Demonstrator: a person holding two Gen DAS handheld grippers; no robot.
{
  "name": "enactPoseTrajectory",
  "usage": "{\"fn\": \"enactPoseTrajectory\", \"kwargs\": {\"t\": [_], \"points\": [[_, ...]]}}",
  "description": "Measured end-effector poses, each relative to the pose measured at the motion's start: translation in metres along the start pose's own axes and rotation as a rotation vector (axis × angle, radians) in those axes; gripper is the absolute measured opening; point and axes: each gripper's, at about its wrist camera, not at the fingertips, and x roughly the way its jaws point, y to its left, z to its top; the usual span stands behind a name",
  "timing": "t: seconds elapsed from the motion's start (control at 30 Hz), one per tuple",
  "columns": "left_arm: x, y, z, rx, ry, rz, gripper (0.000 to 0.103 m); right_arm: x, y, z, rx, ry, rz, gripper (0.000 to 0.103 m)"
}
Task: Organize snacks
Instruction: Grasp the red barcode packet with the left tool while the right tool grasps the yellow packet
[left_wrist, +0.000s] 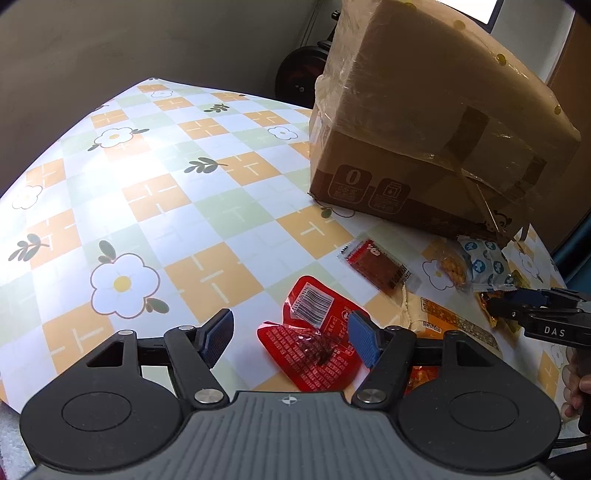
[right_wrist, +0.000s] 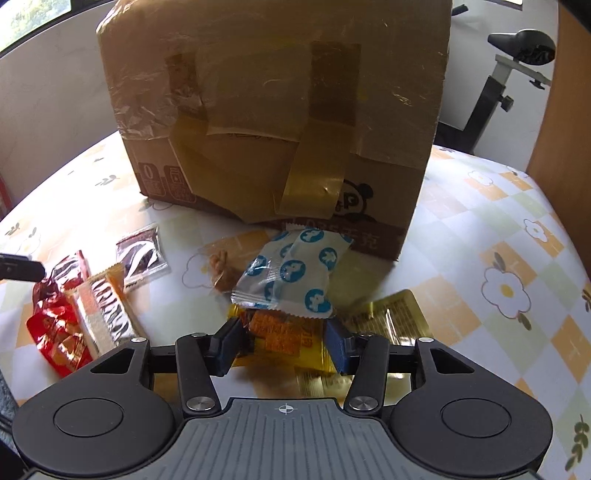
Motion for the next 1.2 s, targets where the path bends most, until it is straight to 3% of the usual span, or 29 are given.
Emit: {"fn": "enactPoseTrajectory", "kwargs": {"t": [0.17, 0.4, 0.53, 0.9, 0.97, 1.03, 1.2], "points": [[0.0, 0.0, 0.0, -0.004, 0.0, -0.002, 0.07, -0.013, -0.008, 0.003, -0.031, 0.0, 0.027, 0.048], [0.004, -0.001, 0.001, -0.011, 0.007, -0.013, 0.07, -0.019, -0.006, 0.001, -0.281, 0.065, 0.018, 0.052], [0.005, -0.001, 0.001, -0.016, 0.009, -0.011, 0.07, -0.006, 0.002, 0.001, -0.356, 0.098, 0.036, 0.052], [0.003, 0.0, 0.0, -0.026, 0.001, -0.001, 0.07, 0.016, 0.014, 0.009, -0.235, 0.06, 0.106, 0.057], [0.003, -0.001, 0.0, -0.024, 0.0, -0.001, 0.07, 0.015, 0.015, 0.007, -0.209, 0.046, 0.109, 0.055], [0.003, -0.001, 0.0, -0.023, 0.002, 0.0, 0.07, 0.014, 0.014, 0.006, -0.176, 0.036, 0.123, 0.044], [0.003, -0.001, -0.001, -0.006, 0.001, 0.003, 0.069, 0.005, 0.015, 0.001, -0.129, 0.036, 0.16, 0.042]]}}
